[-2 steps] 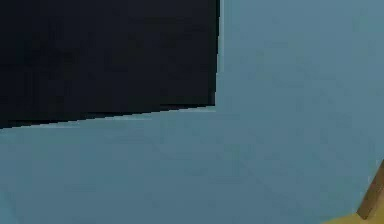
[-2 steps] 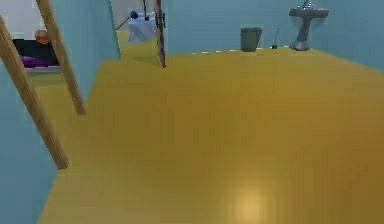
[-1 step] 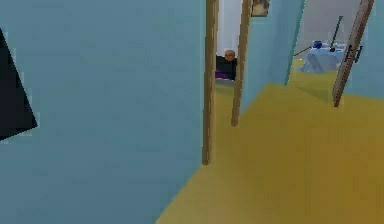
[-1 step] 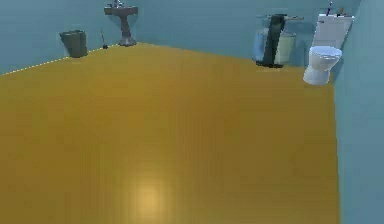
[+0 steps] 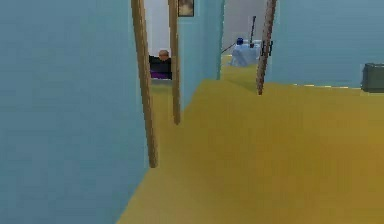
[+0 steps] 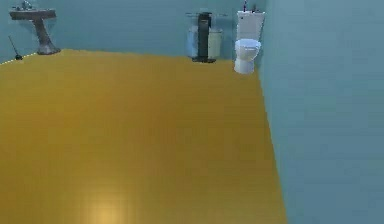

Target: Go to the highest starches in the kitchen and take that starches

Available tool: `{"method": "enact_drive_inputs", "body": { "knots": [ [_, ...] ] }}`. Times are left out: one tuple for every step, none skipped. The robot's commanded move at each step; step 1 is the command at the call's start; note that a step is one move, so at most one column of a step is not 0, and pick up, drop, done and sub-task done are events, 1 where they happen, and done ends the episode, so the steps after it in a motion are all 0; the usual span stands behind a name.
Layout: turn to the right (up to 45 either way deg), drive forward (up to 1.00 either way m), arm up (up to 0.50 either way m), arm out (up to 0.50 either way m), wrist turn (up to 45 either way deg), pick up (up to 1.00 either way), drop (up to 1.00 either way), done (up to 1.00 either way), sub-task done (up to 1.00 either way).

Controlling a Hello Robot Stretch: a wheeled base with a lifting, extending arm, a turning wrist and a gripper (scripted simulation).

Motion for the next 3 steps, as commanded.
{"method": "enact_drive_inputs", "body": {
  "knots": [
    [0.0,1.0,0.0,0.0,0.0,0.0,0.0,0.0,0.0],
    [0.0,0.85,0.0,0.0,0.0,0.0,0.0,0.0,0.0],
    [-21.0,0.0,0.0,0.0,0.0,0.0,0.0,0.0,0.0]
  ]
}}
